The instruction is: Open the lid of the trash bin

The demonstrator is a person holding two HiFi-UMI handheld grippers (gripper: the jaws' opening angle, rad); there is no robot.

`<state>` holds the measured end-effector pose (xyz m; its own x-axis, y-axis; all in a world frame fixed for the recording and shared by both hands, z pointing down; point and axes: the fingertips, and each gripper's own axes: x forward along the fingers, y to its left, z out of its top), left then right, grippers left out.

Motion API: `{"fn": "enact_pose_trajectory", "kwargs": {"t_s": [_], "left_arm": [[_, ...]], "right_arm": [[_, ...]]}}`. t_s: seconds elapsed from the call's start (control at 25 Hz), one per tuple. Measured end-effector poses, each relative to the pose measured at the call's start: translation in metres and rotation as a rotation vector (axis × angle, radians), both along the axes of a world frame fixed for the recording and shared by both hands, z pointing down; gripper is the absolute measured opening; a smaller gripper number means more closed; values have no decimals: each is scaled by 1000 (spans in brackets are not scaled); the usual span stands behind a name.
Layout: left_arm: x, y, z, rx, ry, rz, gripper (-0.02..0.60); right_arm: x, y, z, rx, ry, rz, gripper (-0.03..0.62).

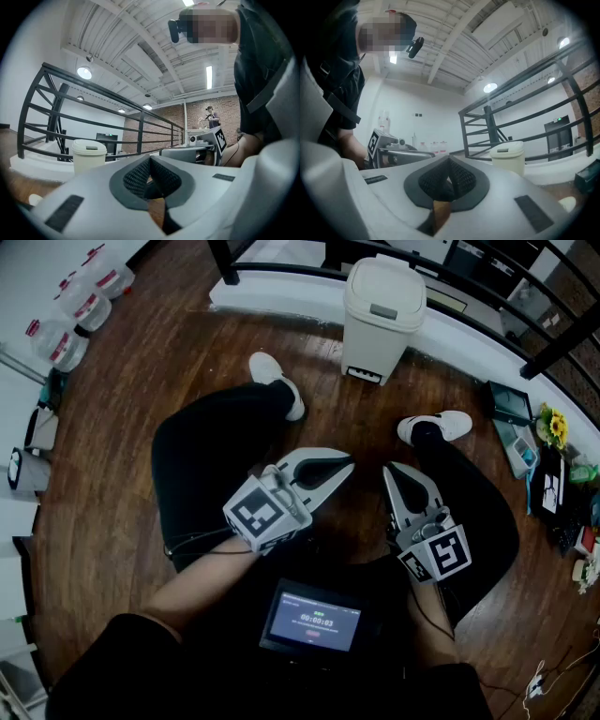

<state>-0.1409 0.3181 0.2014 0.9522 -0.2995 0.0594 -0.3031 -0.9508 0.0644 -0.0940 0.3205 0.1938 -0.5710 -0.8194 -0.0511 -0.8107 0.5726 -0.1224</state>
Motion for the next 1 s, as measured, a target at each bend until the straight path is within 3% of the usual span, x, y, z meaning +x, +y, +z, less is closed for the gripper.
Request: {"fn": "enact_pose_trajectory", "kwargs": {"t_s": [0.12, 0.36, 0.64, 1.0], "left_arm": [[-7, -33, 2, -53, -49, -7, 17], [-19, -100, -4, -150, 42, -81, 17], [-31, -104, -11, -114, 36, -93, 17], [13, -103, -27, -63, 38, -87, 17]], "right_arm": [[-1, -30, -7, -12, 20, 18, 9], [4, -88, -19, -26, 9, 37, 9], [-1, -95, -20, -46, 71, 33, 9], [10, -100, -19, -42, 77, 24, 9]]}}
